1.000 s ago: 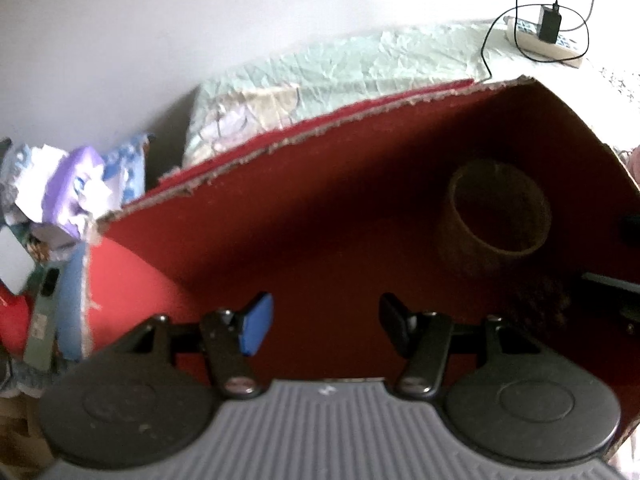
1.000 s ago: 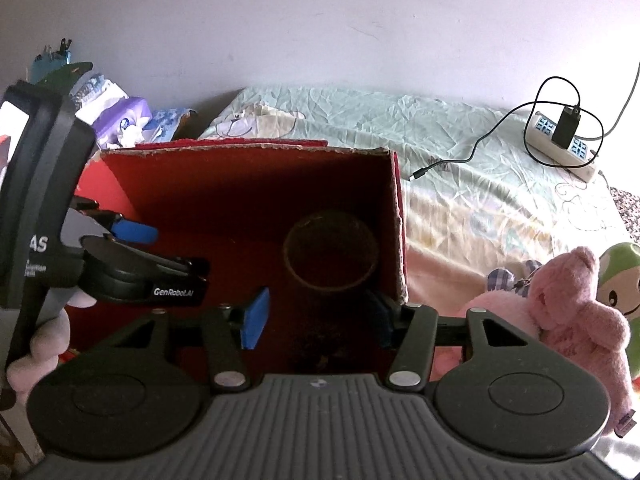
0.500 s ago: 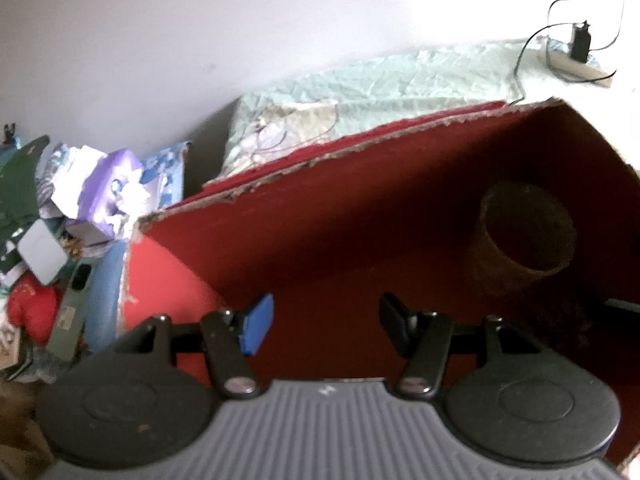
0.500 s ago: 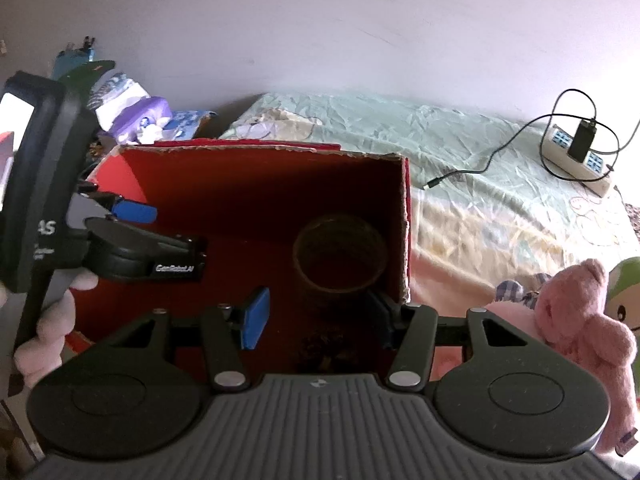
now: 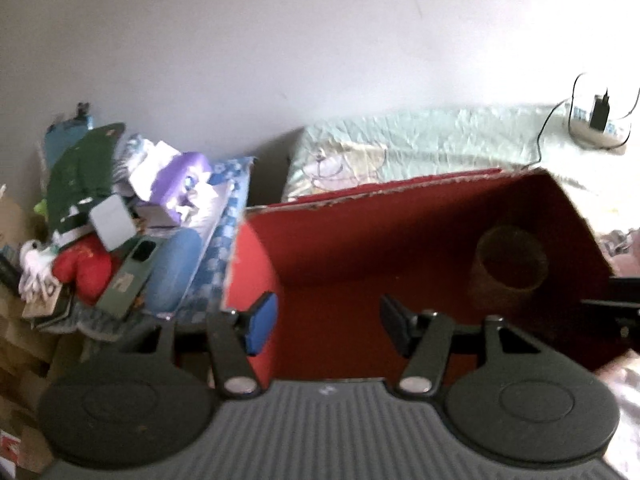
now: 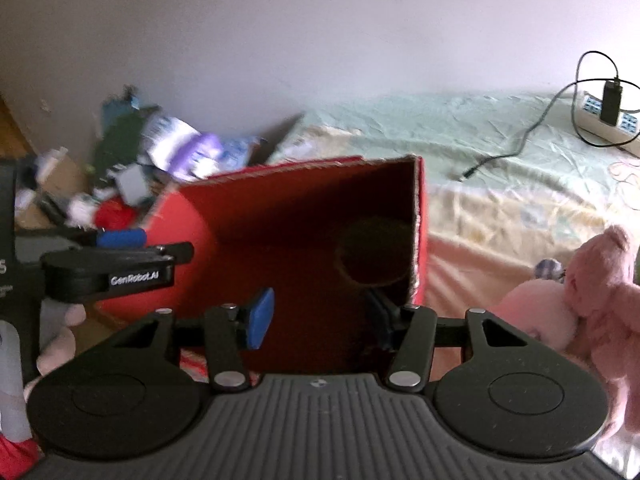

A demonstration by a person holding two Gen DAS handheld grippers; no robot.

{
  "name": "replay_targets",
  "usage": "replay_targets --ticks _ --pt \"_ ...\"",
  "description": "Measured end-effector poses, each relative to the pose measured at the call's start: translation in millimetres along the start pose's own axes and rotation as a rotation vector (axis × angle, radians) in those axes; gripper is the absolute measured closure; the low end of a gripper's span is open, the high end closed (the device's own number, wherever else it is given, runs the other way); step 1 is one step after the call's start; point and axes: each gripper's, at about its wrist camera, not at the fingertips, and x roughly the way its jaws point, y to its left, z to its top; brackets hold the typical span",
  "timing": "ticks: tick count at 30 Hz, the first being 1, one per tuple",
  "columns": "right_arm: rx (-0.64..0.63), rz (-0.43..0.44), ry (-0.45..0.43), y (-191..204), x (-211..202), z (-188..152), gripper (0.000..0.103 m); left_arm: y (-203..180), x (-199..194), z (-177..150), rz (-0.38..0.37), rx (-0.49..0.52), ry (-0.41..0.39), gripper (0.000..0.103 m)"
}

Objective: Organize objects
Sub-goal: 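Move the right gripper back toward the gourd and red board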

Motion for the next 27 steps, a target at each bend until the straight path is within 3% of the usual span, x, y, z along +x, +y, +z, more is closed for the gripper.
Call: replay_targets --ticks 7,13,17,20,27 --pt "0.031 0.18 0.02 -15 -30 -17 0.048 9 -55 -32 -0.031 -0.051 -0.001 0.042" --pt "0.007 0.262 0.142 -26 -26 -40 0.048 -8 -78 -70 -0.155 -0.06 0.064 0.043" --pt "0.024 0.281 0.241 -29 -8 -62 0.051 -29 -72 -97 -0.218 -0.04 0.146 0.043" --pt "0.058 0.28 0.296 -33 6 -75 0.051 -45 -62 -113 -0.212 -0.029 0.204 0.044" --pt "0.138 0.288 0.377 -48 20 -87 0.051 -56 -39 -134 -0.266 -0.114 0.323 0.039"
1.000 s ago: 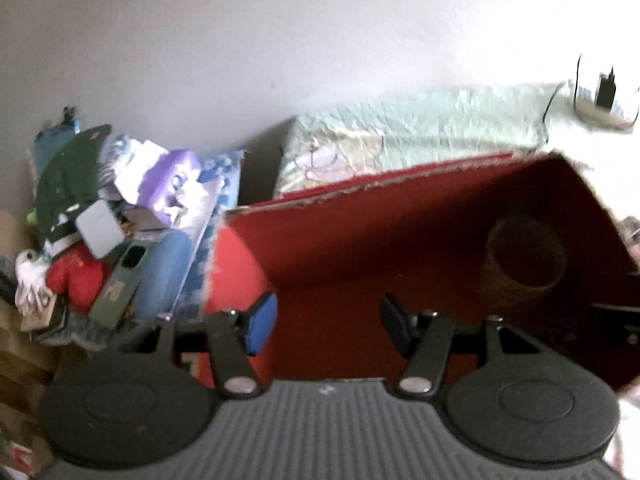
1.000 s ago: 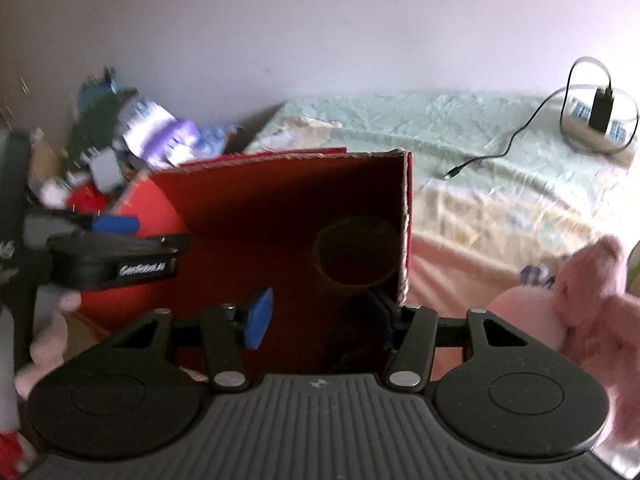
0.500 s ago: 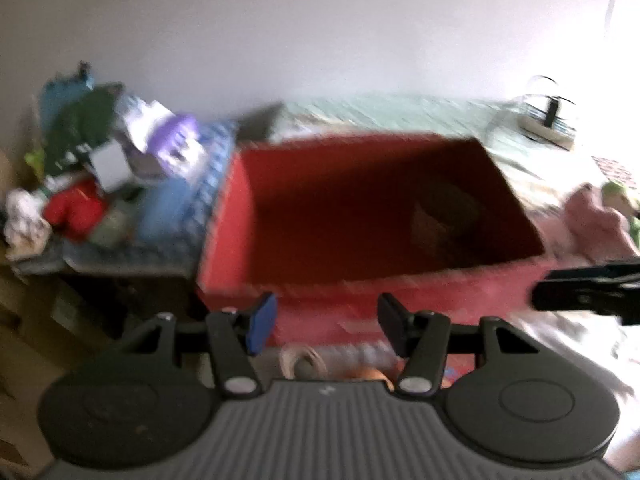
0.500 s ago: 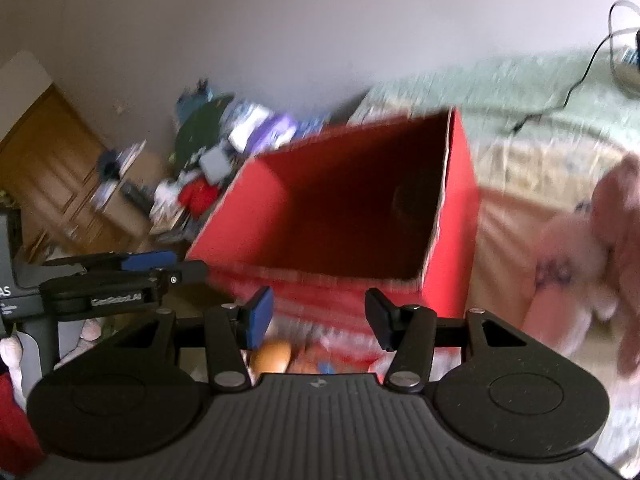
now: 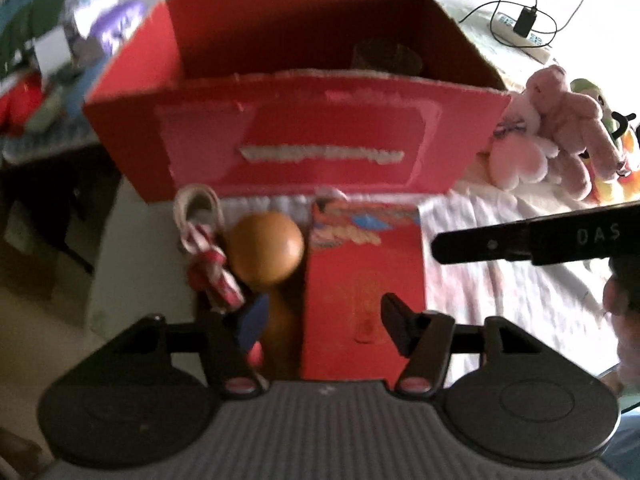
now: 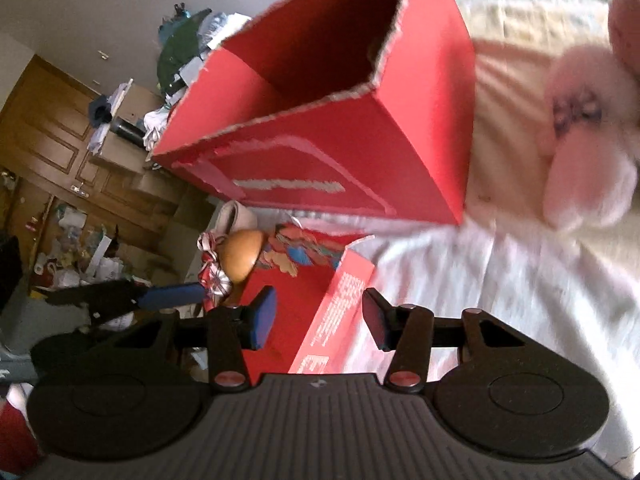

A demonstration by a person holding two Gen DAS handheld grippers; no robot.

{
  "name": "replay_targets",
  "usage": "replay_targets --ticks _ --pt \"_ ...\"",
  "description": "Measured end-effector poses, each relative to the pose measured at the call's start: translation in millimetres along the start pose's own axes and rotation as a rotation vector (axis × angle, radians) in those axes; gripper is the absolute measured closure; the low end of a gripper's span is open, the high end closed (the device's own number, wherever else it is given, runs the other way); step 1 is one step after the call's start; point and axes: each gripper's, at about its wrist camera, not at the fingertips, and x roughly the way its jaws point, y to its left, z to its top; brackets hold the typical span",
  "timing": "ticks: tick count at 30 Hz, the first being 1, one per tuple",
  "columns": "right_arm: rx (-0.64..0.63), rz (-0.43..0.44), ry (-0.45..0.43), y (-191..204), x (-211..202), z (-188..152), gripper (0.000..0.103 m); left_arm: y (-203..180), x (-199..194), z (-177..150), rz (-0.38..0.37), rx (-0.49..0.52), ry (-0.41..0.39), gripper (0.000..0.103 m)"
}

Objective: Organize objects
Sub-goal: 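Move the right gripper back toward the gourd and red board, then grasp the red printed tissue box with the right gripper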

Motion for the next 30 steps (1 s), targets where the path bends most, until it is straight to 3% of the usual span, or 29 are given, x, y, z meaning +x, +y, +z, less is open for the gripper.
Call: replay_targets --ticks 2,12,16,21,25,30 --pt "0.013 0.012 0.007 -2 0 -1 0.051 -4 4 -2 -0.01 -0.007 -0.001 0.031" --pt "0.067 0.036 0.037 -12 9 -4 0.051 -17 21 -4 -0.046 -0.029 0.021 0.03" --pt "0.088 0.039 0.035 -16 3 -5 0.053 -38 21 -7 -0.088 0.035 0.024 0.03" --pt "0.078 -0.054 -0.013 -29 -18 -9 0.052 -60 22 -10 -0.1 0.103 0.018 0.03" --pt "0.086 -0.047 -0.018 -34 -19 -11 0.052 -59 19 -3 -0.095 0.101 -0.009 0.016" --pt "0.088 -0.052 -0.009 -36 -8 -13 0.052 -58 30 4 -0.113 0.091 0.009 0.019"
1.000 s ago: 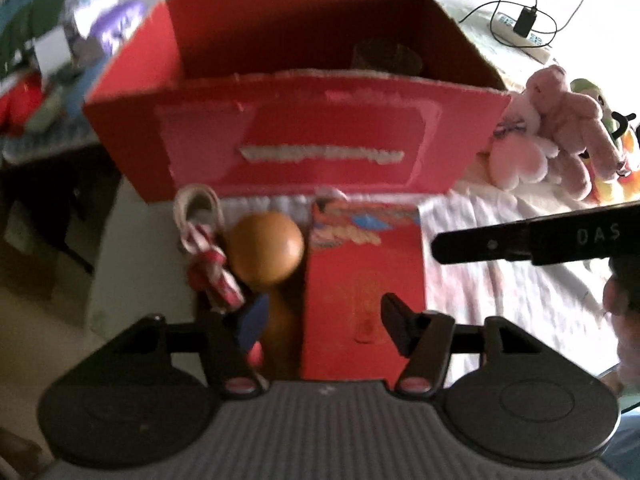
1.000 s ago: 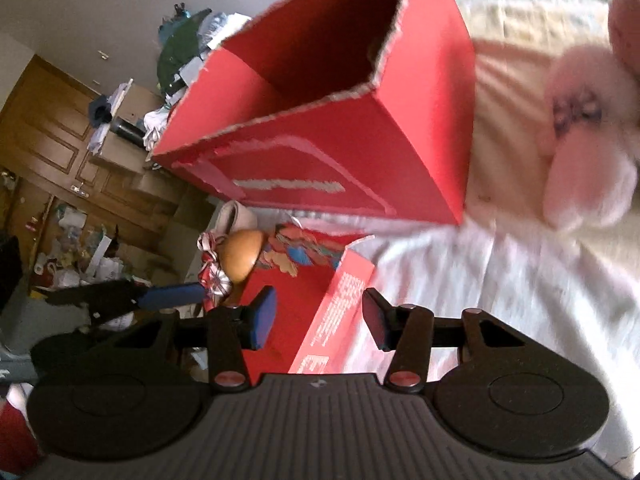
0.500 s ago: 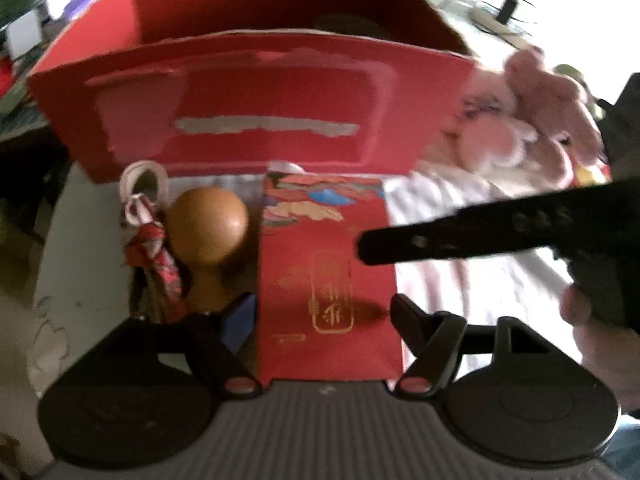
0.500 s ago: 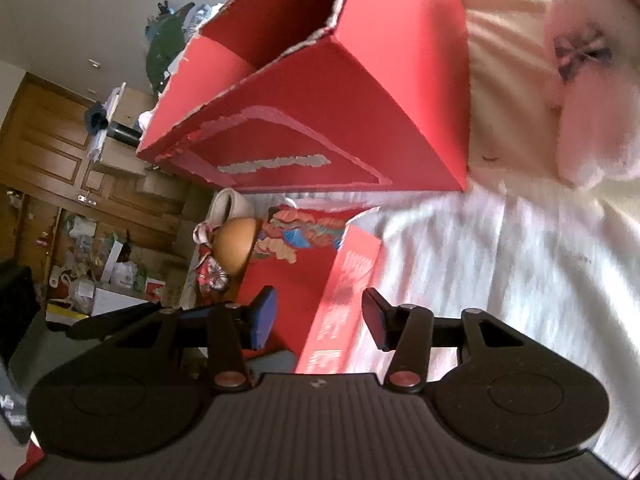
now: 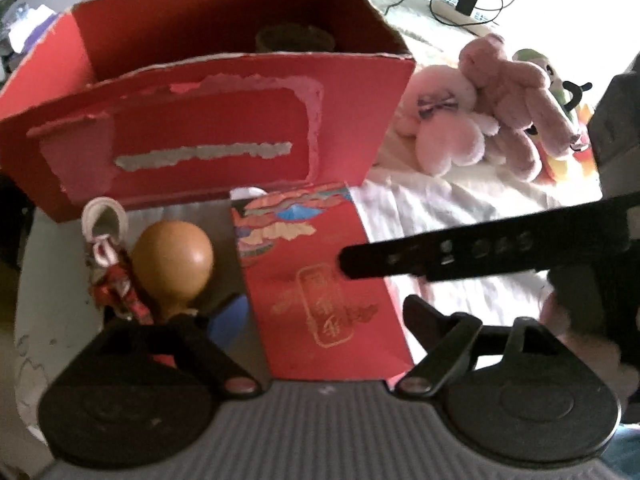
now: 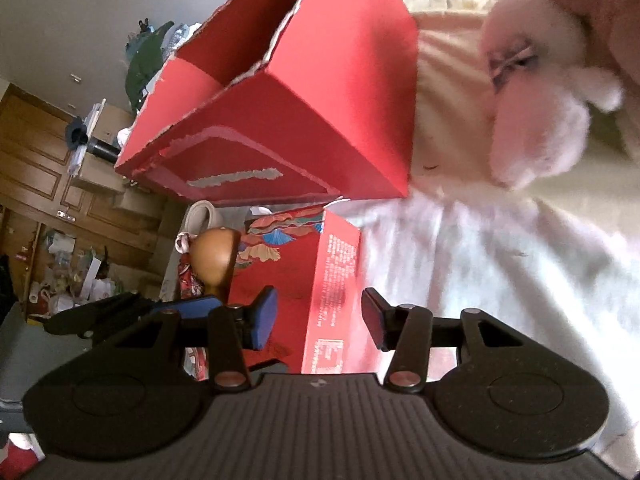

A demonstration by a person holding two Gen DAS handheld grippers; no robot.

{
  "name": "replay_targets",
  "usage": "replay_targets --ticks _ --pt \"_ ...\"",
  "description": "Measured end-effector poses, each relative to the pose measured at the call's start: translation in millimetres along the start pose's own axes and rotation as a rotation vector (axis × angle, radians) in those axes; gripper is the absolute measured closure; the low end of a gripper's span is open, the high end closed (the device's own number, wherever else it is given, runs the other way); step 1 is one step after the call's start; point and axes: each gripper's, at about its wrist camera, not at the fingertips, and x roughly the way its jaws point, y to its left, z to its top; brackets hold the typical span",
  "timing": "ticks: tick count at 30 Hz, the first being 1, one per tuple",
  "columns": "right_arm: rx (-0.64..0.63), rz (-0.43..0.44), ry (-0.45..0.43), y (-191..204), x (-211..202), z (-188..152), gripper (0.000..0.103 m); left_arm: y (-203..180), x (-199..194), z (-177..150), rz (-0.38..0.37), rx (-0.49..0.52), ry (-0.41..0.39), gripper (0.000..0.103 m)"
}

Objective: Organize objects
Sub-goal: 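Grasp the red printed tissue box with the right gripper, then lift the tissue box and carry it into the red box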

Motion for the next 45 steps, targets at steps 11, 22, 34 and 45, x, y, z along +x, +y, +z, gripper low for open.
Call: replay_targets --ticks 11,22,34,45 --pt "0.04 -0.031 0.006 3 -22 -6 0.06 -13 0 12 -0.057 0.059 0.012 0.035" --pt "0.037 -0.18 -0.161 20 -117 -15 0.06 -75 -50 38 -0.206 0.28 -0.102 0.035" --pt "-0.108 -0.21 -0.445 85 -157 41 0.06 -51 -122 106 -0.247 0.365 -0.369 0.035" --pt "-0.224 -0.171 -0.365 137 -72 130 0.059 54 -113 170 -0.171 0.256 -0.36 0.035"
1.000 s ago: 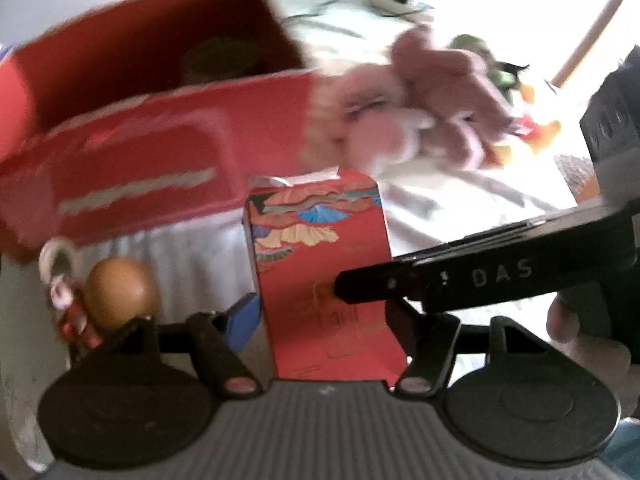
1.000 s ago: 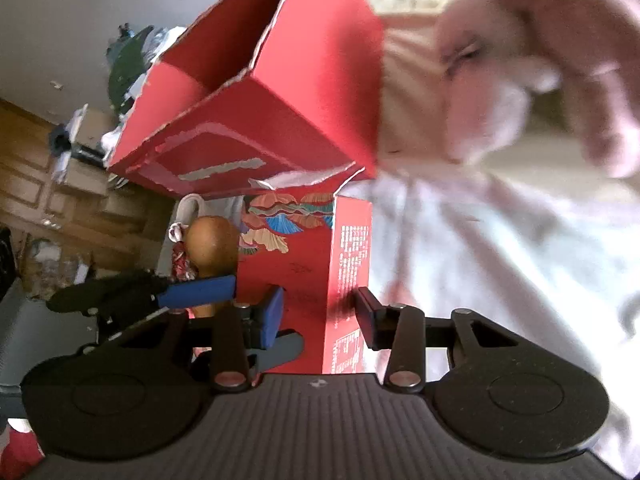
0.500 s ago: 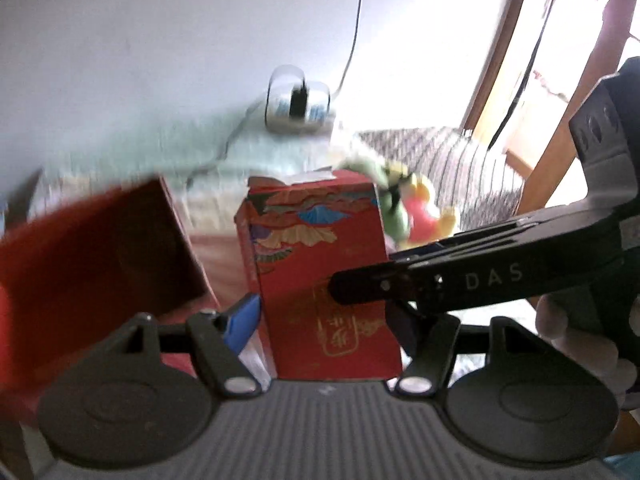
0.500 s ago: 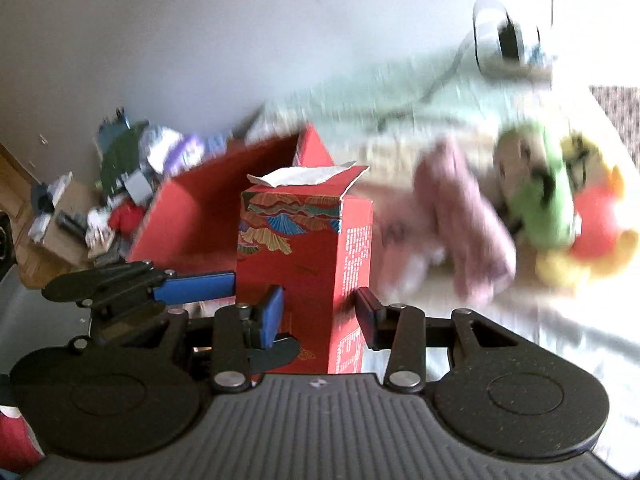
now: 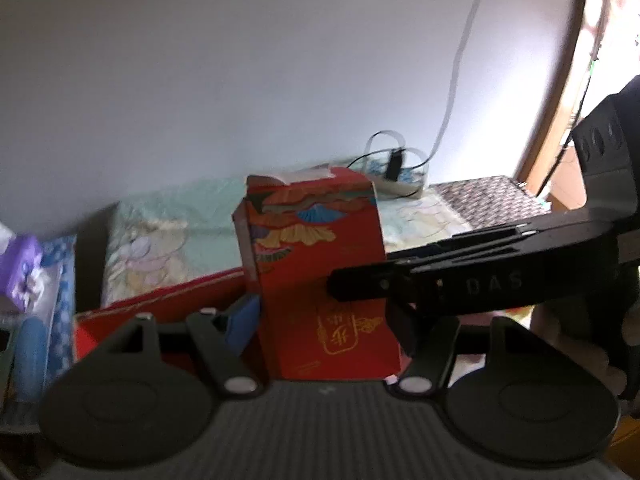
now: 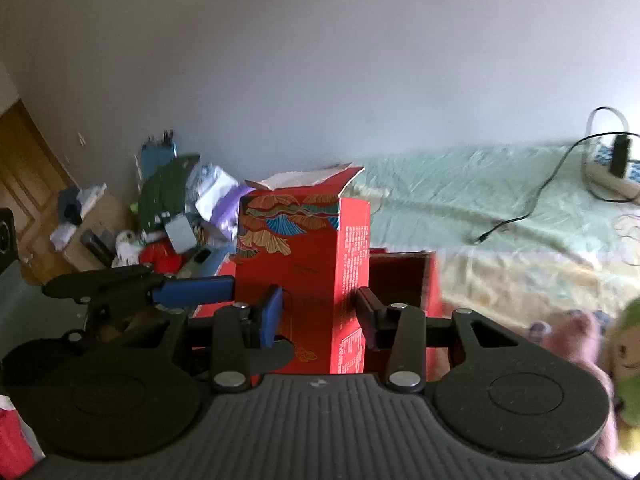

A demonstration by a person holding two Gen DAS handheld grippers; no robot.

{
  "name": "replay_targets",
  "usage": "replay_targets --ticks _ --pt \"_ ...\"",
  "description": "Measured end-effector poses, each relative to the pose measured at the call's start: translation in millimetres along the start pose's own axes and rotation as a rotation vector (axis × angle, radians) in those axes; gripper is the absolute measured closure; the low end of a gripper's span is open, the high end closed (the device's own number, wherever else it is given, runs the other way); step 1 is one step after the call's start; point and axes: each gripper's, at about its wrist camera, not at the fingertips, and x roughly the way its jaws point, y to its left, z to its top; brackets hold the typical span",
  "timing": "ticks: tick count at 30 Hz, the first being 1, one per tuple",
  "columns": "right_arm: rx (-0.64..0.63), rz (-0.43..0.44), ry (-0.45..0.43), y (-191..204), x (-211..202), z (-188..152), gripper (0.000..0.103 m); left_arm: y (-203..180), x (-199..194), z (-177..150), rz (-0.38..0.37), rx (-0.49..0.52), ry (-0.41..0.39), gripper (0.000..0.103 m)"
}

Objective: Organize objects
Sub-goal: 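Lift the tissue box and carry it into the red box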

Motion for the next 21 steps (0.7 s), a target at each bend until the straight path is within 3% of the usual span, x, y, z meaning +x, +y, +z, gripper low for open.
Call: replay_targets --ticks 8,21 --pt "-0.025 -0.025 0.223 14 79 -9 0.059 56 44 -39 0.017 -0.104 0.165 0.035" --pt "-0.005 -0.005 0.463 -6 153 -27 0.059 81 108 -70 0.05 -0.163 0.383 0.035"
